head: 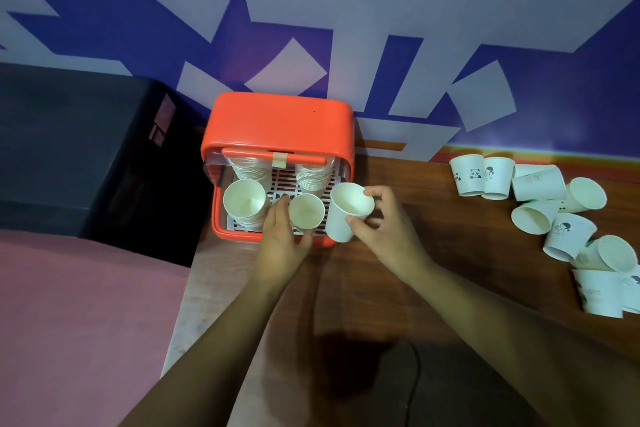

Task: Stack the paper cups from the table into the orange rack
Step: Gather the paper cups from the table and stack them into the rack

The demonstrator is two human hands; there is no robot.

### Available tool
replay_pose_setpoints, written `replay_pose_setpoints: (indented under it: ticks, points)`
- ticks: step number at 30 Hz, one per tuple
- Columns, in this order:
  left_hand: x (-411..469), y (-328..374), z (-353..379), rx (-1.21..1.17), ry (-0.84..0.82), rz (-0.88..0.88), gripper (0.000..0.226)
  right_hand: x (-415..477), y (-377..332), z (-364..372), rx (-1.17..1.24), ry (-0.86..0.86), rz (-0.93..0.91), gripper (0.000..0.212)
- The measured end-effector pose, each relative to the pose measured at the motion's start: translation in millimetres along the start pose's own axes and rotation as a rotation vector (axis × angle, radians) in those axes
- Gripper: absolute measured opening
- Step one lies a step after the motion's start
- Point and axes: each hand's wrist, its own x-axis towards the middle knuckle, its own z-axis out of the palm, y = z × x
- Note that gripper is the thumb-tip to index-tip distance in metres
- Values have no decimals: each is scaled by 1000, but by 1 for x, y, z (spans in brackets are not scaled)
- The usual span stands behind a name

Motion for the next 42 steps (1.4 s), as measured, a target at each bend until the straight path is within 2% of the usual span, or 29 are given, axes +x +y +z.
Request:
replay_pose_setpoints:
  ticks: [4, 9, 12, 17, 22, 29, 36, 42]
  points:
    - [-10, 11, -19, -186, 51, -85, 30, 3, -8, 17, 35, -43, -105, 57]
    - [-12, 27, -32, -437, -55, -57, 38, 7, -17, 43, -12, -25, -279, 62]
    - [-5, 28, -32, -484, -74, -57, 39, 11, -13, 56, -15, -36, -283, 65]
    - [5, 17, -24, -446, -73, -98, 36, 16, -1, 67, -39, -55, -240, 67]
    - [14, 0, -18, -350, -99, -55, 43, 24, 15, 75, -43, -57, -190, 70]
    - [20, -15, -5, -153, -92, 2, 39, 34, 31, 81, -72, -101, -99, 68]
    - [25, -16, -4, -127, -141, -116, 43, 40, 35, 80, -143, -218, -14, 77]
    - [33, -14, 5, -129, -160, -166, 50, 48, 35, 78, -168, -170, 16, 69]
